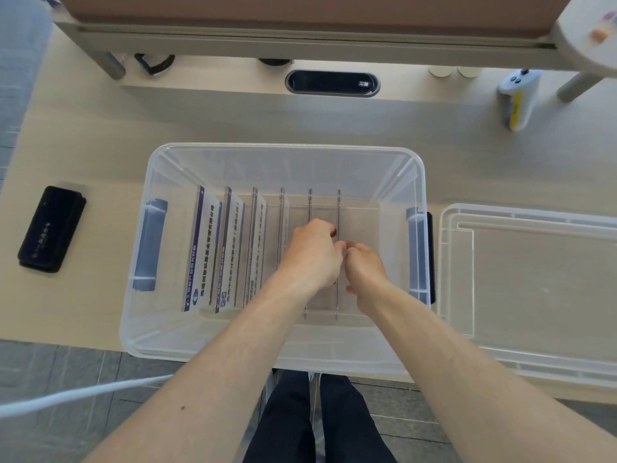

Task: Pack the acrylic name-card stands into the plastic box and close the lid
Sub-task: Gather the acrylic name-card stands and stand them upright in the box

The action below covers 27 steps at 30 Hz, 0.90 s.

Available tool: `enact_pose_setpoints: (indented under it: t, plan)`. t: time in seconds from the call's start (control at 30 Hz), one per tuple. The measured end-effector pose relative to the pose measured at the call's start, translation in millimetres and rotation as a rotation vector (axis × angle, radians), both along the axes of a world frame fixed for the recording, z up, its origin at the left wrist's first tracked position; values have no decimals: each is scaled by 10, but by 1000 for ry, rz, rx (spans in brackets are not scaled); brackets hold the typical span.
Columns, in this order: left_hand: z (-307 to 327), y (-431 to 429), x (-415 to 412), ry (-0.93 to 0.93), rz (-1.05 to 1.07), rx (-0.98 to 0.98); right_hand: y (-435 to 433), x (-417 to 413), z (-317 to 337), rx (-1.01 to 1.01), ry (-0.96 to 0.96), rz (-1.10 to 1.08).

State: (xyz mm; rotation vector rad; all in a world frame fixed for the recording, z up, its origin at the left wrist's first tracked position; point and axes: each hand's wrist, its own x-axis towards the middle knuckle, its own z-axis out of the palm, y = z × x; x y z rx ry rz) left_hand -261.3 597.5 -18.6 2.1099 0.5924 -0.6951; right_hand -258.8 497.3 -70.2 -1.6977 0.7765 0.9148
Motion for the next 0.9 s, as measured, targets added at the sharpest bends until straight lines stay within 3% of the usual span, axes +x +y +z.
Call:
enact_pose_setpoints:
  t: [0.53, 0.63, 0.9]
  plan:
    - [104, -60, -32, -45, -155, 184, 29, -54, -32, 40, -48, 27]
    - [219, -51, -2, -32, -233, 270, 33, -78, 80, 47, -88, 34]
    - [578, 188, 207, -46, -183, 284, -95, -33, 658, 56, -250, 125]
